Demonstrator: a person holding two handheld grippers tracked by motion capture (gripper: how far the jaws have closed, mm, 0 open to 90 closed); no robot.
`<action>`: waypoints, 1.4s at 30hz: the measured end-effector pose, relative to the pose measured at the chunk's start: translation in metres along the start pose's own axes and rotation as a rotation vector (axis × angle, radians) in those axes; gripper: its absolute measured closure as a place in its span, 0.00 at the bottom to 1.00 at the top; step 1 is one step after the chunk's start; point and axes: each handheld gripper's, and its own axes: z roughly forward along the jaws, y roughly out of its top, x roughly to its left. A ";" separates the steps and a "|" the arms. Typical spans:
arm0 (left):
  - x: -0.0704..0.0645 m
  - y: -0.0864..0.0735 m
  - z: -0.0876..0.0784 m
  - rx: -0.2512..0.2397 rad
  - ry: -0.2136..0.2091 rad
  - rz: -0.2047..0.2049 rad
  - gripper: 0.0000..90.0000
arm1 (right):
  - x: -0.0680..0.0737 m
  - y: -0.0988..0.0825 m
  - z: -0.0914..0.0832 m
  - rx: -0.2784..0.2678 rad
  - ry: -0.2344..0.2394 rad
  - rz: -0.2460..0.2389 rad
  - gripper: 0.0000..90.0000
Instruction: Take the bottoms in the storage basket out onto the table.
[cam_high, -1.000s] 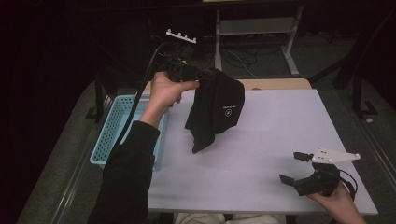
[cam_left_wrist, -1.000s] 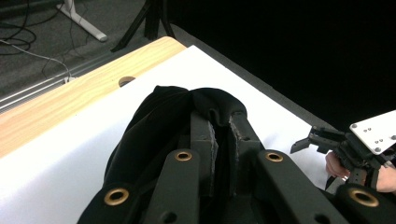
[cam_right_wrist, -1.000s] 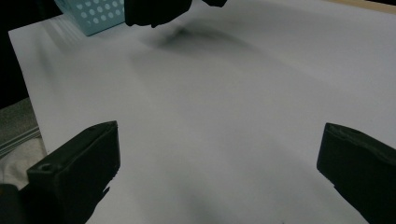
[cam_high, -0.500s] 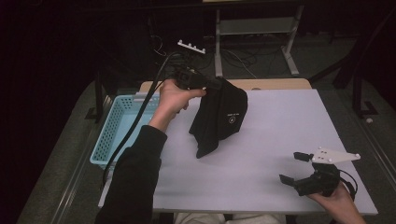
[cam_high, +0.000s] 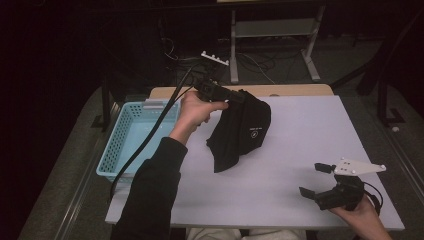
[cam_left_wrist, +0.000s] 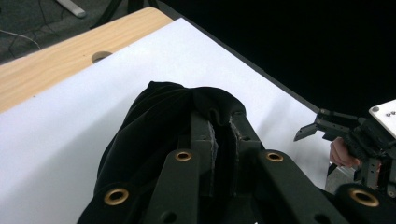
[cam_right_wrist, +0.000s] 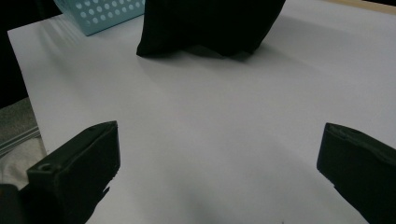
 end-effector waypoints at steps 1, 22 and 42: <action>0.000 -0.001 0.003 0.003 -0.004 0.002 0.93 | 0.000 0.000 0.000 -0.001 -0.001 -0.002 0.00; -0.001 -0.018 0.050 0.068 -0.050 0.002 0.93 | 0.000 0.000 -0.001 0.003 0.001 0.002 0.00; 0.001 -0.044 0.085 0.120 -0.081 -0.009 0.92 | 0.000 0.000 0.000 0.005 0.001 0.000 0.00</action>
